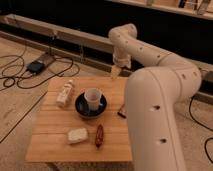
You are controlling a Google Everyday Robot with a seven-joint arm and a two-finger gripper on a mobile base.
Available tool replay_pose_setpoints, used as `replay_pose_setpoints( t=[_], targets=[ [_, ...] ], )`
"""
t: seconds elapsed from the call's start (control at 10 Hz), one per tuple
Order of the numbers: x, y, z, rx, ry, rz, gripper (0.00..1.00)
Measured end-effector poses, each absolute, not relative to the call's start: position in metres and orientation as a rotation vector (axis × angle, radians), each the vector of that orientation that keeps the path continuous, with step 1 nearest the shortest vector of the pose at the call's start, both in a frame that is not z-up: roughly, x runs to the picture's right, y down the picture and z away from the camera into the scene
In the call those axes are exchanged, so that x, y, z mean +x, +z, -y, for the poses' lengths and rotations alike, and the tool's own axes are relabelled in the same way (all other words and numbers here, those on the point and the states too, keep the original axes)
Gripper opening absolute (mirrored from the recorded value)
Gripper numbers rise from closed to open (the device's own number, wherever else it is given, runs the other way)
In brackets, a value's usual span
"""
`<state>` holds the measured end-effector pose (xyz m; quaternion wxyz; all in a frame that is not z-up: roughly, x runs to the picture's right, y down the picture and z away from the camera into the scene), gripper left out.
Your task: Move the arm in a circular motion
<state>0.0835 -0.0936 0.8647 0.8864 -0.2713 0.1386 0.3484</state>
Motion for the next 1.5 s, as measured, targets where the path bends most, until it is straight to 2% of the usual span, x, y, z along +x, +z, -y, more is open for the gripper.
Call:
replay_pose_setpoints(
  t=[0.3, 0.6, 0.8, 1.1, 1.3, 1.5],
  targets=[
    [-0.001, 0.875, 0.098, -0.582, 0.551, -0.222, 0.80],
    [-0.084, 0.851, 0.077, -0.611, 0.355, -0.110, 0.80],
    [-0.135, 0.805, 0.044, -0.641, 0.195, 0.001, 0.80],
    [-0.166, 0.729, -0.003, -0.663, 0.034, 0.125, 0.80],
    [-0.156, 0.688, -0.038, -0.691, -0.005, 0.159, 0.80],
    [-0.126, 0.667, -0.055, -0.702, 0.057, 0.145, 0.80]
  ],
)
